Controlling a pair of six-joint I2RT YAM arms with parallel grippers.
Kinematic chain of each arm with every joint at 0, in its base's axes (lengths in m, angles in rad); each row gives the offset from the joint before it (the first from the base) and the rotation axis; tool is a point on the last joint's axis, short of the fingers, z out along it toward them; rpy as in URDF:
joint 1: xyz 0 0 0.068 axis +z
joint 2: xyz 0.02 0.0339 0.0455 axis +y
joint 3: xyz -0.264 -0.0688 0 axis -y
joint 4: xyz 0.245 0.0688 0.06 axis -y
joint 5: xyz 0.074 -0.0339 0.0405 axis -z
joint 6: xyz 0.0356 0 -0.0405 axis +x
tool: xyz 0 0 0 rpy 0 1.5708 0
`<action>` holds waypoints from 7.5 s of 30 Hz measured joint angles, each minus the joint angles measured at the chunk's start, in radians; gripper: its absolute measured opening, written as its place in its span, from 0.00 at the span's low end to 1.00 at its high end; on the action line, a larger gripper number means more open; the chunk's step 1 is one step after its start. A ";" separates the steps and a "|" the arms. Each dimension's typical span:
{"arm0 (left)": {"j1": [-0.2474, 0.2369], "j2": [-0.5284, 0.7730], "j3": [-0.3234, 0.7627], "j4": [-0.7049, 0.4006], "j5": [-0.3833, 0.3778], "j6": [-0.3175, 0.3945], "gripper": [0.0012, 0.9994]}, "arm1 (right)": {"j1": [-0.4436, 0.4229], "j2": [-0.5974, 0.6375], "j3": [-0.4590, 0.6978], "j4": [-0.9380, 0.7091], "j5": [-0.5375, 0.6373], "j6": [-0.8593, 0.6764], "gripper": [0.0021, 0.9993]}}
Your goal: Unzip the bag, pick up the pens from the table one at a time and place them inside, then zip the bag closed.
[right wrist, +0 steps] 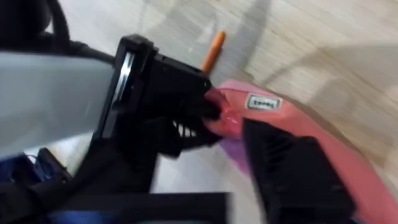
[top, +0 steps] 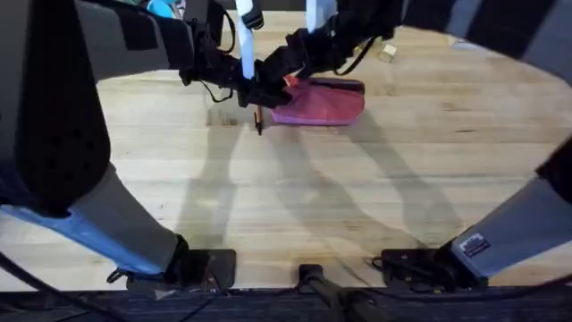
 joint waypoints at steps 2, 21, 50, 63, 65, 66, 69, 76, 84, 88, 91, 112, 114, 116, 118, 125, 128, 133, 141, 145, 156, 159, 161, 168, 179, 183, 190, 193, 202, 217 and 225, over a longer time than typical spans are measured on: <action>0.000 0.000 0.000 0.014 0.004 0.000 0.04 | -0.005 -0.031 0.021 -0.083 0.014 -0.027 0.97; -0.008 0.000 0.000 0.017 0.027 0.004 0.50 | -0.052 -0.154 0.140 -0.461 0.207 -0.223 1.00; 0.139 -0.244 0.000 -0.143 0.070 -0.159 0.99 | -0.052 -0.160 0.141 -0.451 0.223 -0.706 1.00; 0.190 -0.246 0.000 -0.237 0.070 -0.178 0.99 | -0.052 -0.171 0.143 -0.333 0.226 -0.867 1.00; 0.190 -0.246 0.000 -0.237 0.070 -0.178 0.99 | -0.052 -0.171 0.143 -0.330 0.226 -0.871 1.00; 0.190 -0.246 0.000 -0.237 0.070 -0.178 0.99 | -0.052 -0.171 0.143 -0.326 0.226 -0.874 1.00; 0.190 -0.246 0.000 -0.237 0.070 -0.178 0.99 | -0.052 -0.172 0.143 -0.323 0.226 -0.875 1.00; 0.190 -0.247 0.000 -0.245 0.070 -0.178 0.99 | -0.052 -0.172 0.143 -0.324 0.226 -0.882 0.42; 0.190 -0.293 0.000 -0.249 0.045 -0.181 0.99 | -0.052 -0.171 0.143 -0.355 0.226 -0.882 0.03; 0.190 -0.323 0.000 -0.249 0.036 -0.181 0.99 | -0.056 -0.168 0.143 -0.358 0.225 -0.882 0.03; 0.190 -0.328 0.000 -0.256 0.032 -0.181 0.99 | -0.059 -0.149 0.143 -0.358 0.226 -0.886 0.03; 0.190 -0.574 0.000 -0.303 0.020 -0.182 0.99 | -0.099 -0.011 0.143 -0.368 0.220 -0.911 0.03; 0.190 -0.610 0.000 -0.324 0.003 -0.182 0.99 | -0.100 -0.009 0.143 -0.367 0.220 -0.912 0.03; 0.190 -0.641 0.000 -0.343 -0.024 -0.181 0.99 | -0.102 -0.001 0.143 -0.362 0.220 -0.912 0.03; 0.190 -0.665 0.000 -0.363 -0.055 -0.181 0.99 | -0.103 0.014 0.143 -0.359 0.220 -0.912 0.03; 0.190 -0.692 0.000 -0.421 -0.128 -0.181 0.99 | -0.106 0.076 0.143 -0.345 0.218 -0.912 0.03; 0.190 -0.692 0.000 -0.424 -0.141 -0.181 0.99 | -0.106 0.080 0.143 -0.339 0.218 -0.912 0.03; 0.190 -0.692 0.000 -0.424 -0.146 -0.181 0.99 | -0.106 0.080 0.143 -0.331 0.218 -0.912 0.03; 0.190 -0.692 0.000 -0.424 -0.148 -0.181 0.99 | -0.106 0.107 0.144 -0.311 0.206 -0.912 0.03; 0.190 -0.692 0.000 -0.424 -0.148 -0.181 0.99 | -0.107 0.146 0.144 -0.301 0.182 -0.912 0.03; 0.190 -0.692 0.000 -0.424 -0.148 -0.181 0.99 | -0.110 0.164 0.144 -0.300 0.158 -0.912 0.29; 0.190 -0.692 0.000 -0.424 -0.148 -0.181 0.99 | -0.110 0.166 0.144 -0.303 0.153 -0.920 0.73; 0.190 -0.692 0.000 -0.424 -0.148 -0.181 0.99 | -0.110 0.166 0.144 -0.305 0.149 -0.929 0.96; 0.190 -0.692 0.000 -0.425 -0.148 -0.181 0.99 | -0.110 0.166 0.144 -0.308 0.146 -0.934 1.00; 0.190 -0.692 0.000 -0.425 -0.149 -0.180 0.99 | -0.109 0.165 0.144 -0.331 0.158 -0.934 1.00; 0.190 -0.692 0.000 -0.428 -0.168 -0.173 0.99 | -0.108 0.145 0.144 -0.343 0.162 -0.913 1.00; 0.190 -0.692 0.000 -0.432 -0.227 -0.172 0.99 | -0.118 0.002 0.144 -0.387 0.186 -0.827 1.00; 0.190 -0.681 0.000 -0.433 -0.272 -0.183 0.99 | -0.139 -0.060 0.144 -0.392 0.191 -0.817 1.00; 0.190 -0.579 0.000 -0.384 -0.411 -0.482 0.99 | -0.227 -0.164 0.144 -0.399 0.200 -0.802 1.00; 0.190 -0.462 0.000 -0.424 -0.427 -0.971 0.99 | -0.240 -0.204 0.144 -0.407 0.199 -0.801 1.00; 0.176 -0.450 0.000 -0.285 -0.441 -1.153 1.00 | -0.240 -0.204 0.145 -0.407 0.199 -0.801 1.00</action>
